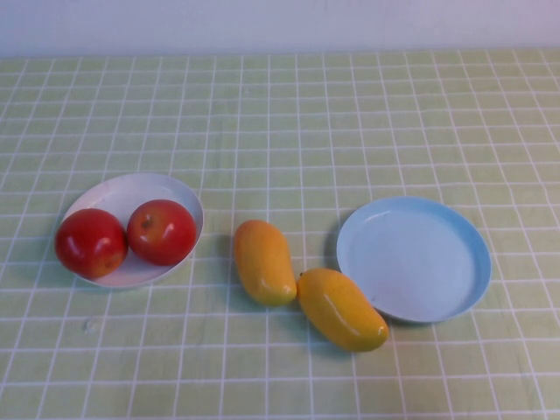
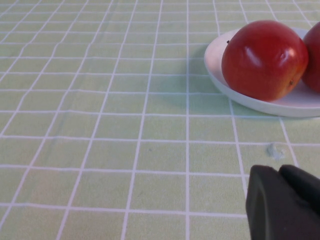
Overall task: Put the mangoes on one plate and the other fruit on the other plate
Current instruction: Put another type of fruit in the right plate
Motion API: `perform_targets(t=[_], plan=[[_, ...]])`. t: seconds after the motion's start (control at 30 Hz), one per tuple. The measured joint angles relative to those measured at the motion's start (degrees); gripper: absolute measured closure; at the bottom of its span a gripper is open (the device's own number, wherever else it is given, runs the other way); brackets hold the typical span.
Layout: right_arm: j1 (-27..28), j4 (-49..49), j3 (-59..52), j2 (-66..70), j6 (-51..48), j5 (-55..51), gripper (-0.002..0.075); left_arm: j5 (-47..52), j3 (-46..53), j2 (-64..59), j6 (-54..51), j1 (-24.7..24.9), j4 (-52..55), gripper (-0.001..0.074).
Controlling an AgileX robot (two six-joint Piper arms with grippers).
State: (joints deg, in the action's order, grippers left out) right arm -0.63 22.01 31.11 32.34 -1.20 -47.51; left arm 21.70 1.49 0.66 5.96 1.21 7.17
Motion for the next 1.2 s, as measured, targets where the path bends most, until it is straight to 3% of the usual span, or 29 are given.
perform_targets(t=[0.17, 0.27, 0.37, 0.6, 0.7, 0.77, 0.83, 0.97, 1.03, 1.2], plan=[[0.00, -2.48, 7.49, 12.18, -4.72, -6.05, 0.0743, 0.00, 0.00, 0.00, 0.00, 0.00, 0.00, 0.0733], [-2.71, -2.76, 9.95, 17.68, -5.61, -6.53, 0.0742, 0.00, 0.00, 0.00, 0.00, 0.00, 0.00, 0.0733], [-9.09, -3.90, 13.54, 24.76, -5.74, -6.53, 0.0743, 0.00, 0.00, 0.00, 0.00, 0.00, 0.00, 0.0733], [-29.74, -5.96, 26.60, 42.12, -5.74, -6.32, 0.0742, 0.00, 0.00, 0.00, 0.00, 0.00, 0.00, 0.0733], [-35.44, -6.58, 33.06, 49.03, -5.74, -7.68, 0.0718, 0.00, 0.00, 0.00, 0.00, 0.00, 0.00, 0.0733], [-37.55, -6.74, 37.34, 53.35, -5.78, -9.35, 0.0658, 0.00, 0.00, 0.00, 0.00, 0.00, 0.00, 0.0733], [-38.92, -7.01, 40.56, 56.60, -5.78, -11.09, 0.0550, 0.00, 0.00, 0.00, 0.00, 0.00, 0.09, 0.0733], [-40.43, -9.04, 44.70, 61.51, -4.91, -13.41, 0.0238, 0.00, 0.00, 0.00, 0.00, 0.00, 0.09, 0.0733], [-40.69, -10.72, 45.65, 63.44, -3.21, -14.17, 0.0135, 0.00, 0.00, 0.00, 0.00, 0.00, 0.09, 0.0733], [-40.78, -16.27, 47.56, 67.91, -0.09, -14.38, 0.0064, 0.00, 0.00, 0.00, 0.00, 0.00, 0.09, 0.0733]])
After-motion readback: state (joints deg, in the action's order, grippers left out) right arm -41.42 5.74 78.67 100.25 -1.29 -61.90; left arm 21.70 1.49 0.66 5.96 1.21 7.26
